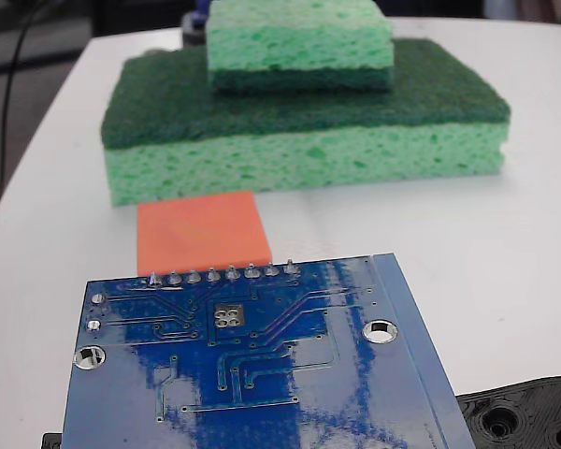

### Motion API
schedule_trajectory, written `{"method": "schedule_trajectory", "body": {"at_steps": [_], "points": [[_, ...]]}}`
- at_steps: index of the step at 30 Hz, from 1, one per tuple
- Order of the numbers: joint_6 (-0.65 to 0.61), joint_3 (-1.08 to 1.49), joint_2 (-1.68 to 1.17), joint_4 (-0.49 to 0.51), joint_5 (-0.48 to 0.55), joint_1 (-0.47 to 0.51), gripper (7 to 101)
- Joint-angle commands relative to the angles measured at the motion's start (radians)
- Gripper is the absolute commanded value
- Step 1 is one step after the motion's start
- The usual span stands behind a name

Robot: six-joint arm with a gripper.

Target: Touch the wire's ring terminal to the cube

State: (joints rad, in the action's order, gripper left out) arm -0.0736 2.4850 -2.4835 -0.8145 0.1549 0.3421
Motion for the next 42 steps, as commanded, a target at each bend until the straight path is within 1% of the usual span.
{"method": "schedule_trajectory", "body": {"at_steps": [1,3,5,11,20,26,31,42], "points": [[-0.026,-0.028,0.018,-0.012,0.012,0.026,100.3],[-0.049,-0.023,0.014,-0.014,0.043,0.061,100.3],[-0.066,-0.017,0.017,-0.018,0.051,0.081,100.3],[-0.069,0.017,0.04,0.008,0.055,0.094,100.3],[-0.069,0.077,0.098,0.089,0.051,0.087,100.3],[-0.075,0.051,0.173,0.097,0.032,0.072,100.3],[-0.08,0.066,0.178,0.12,0.032,0.072,100.3],[-0.089,0.054,0.224,0.124,0.023,0.08,100.3]]}}
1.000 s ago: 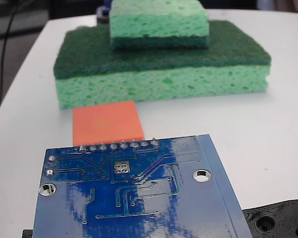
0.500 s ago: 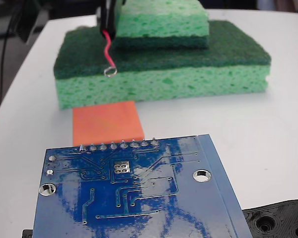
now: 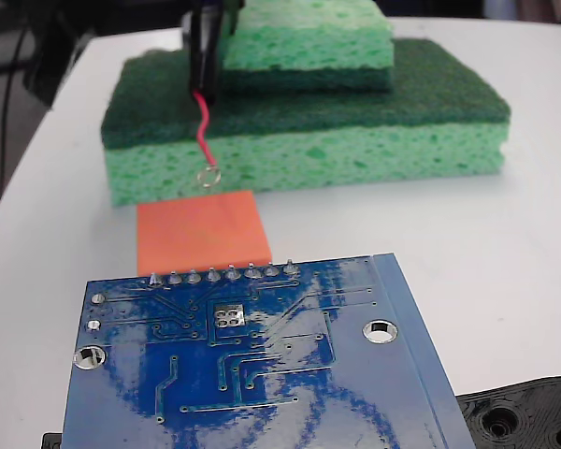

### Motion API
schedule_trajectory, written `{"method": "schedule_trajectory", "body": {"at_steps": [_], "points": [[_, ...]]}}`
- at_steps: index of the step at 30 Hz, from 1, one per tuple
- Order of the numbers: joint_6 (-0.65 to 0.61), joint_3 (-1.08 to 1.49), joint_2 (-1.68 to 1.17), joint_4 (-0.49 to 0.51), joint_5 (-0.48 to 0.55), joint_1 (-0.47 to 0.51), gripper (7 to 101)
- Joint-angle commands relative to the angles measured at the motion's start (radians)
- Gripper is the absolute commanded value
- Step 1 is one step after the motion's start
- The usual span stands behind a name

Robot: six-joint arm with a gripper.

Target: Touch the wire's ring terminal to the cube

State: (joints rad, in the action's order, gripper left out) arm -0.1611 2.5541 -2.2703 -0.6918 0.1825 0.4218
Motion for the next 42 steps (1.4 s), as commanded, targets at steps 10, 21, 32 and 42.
{"method": "schedule_trajectory", "body": {"at_steps": [10,21,32,42], "points": [[-0.002,-0.035,0.057,-0.003,-0.017,0.003,100.3],[0.002,-0.026,0.049,-0.008,-0.02,0.005,100.3],[0.003,-0.023,0.049,-0.003,-0.015,0.005,100.3],[0.018,-0.089,-0.011,-0.071,-0.003,-0.021,100.3]]}}
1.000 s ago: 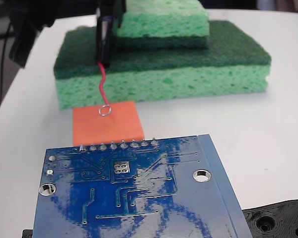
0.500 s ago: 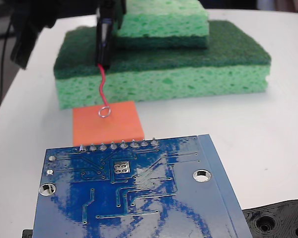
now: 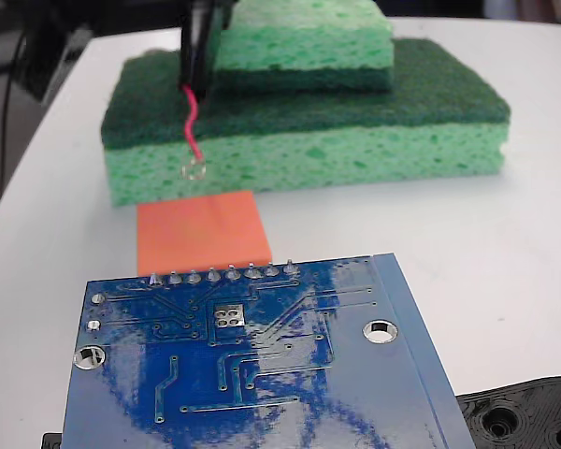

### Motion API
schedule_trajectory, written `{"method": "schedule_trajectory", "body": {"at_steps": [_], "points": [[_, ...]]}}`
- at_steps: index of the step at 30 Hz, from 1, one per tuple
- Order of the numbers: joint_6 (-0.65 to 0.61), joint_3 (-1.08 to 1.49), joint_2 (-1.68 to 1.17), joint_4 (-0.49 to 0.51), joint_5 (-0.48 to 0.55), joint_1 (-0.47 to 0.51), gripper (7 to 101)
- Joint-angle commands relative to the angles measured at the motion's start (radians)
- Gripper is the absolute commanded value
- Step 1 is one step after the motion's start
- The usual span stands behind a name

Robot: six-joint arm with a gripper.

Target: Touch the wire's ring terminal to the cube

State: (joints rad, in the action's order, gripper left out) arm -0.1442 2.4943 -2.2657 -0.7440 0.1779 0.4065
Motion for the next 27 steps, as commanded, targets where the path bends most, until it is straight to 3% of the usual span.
{"method": "schedule_trajectory", "body": {"at_steps": [1,11,16,21,27], "points": [[0.005,-0.041,-0.026,-0.031,0.002,-0.011,100.3],[0.123,-0.046,-0.318,-0.097,-0.005,-0.172,100.3],[0.167,0.091,-0.512,-0.06,0.012,-0.255,100.3],[0.178,0.279,-0.762,-0.058,0.037,-0.278,100.3],[0.186,0.327,-0.787,-0.029,0.017,-0.334,100.3]]}}
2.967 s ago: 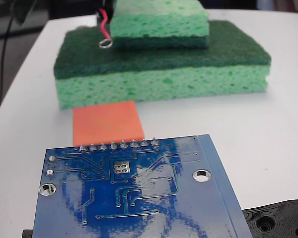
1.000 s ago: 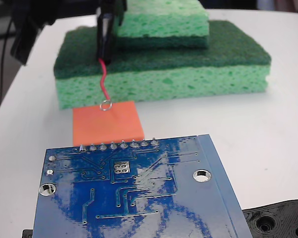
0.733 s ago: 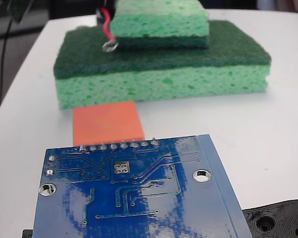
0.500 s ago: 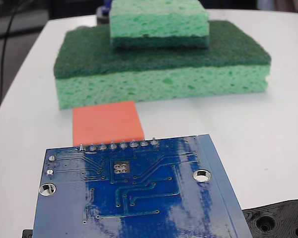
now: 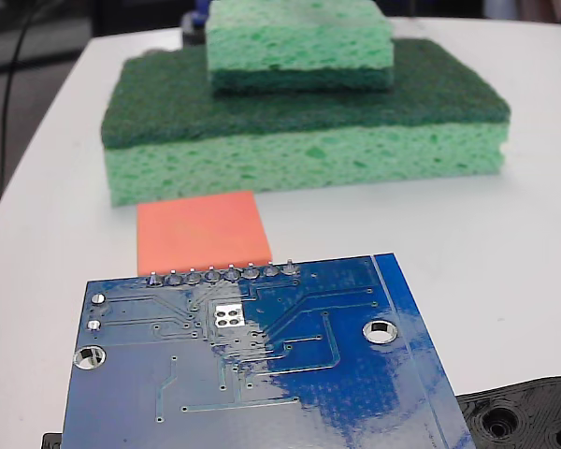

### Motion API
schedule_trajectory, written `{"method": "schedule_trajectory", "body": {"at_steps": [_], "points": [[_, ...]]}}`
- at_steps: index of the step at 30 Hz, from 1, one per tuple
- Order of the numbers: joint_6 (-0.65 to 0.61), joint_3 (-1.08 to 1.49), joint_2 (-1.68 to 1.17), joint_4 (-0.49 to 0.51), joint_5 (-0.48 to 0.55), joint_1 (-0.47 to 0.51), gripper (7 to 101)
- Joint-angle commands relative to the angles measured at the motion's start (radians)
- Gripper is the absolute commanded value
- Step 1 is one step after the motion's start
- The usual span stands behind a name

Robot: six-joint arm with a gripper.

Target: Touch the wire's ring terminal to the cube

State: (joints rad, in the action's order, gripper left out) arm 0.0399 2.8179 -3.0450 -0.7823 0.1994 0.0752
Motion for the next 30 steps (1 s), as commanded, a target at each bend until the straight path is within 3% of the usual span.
{"method": "schedule_trajectory", "body": {"at_steps": [1,8,11,17,30], "points": [[0.009,0.008,-0.008,0.017,-0.008,-0.014,100.3],[0.048,0.029,-0.009,0.011,-0.121,-0.123,100.3],[0.012,0.046,-0.009,0.0,-0.127,-0.1,100.3],[-0.044,0.094,-0.009,-0.003,-0.028,0.034,100.3],[-0.041,0.127,-0.009,0.0,-0.034,0.044,100.3]]}}
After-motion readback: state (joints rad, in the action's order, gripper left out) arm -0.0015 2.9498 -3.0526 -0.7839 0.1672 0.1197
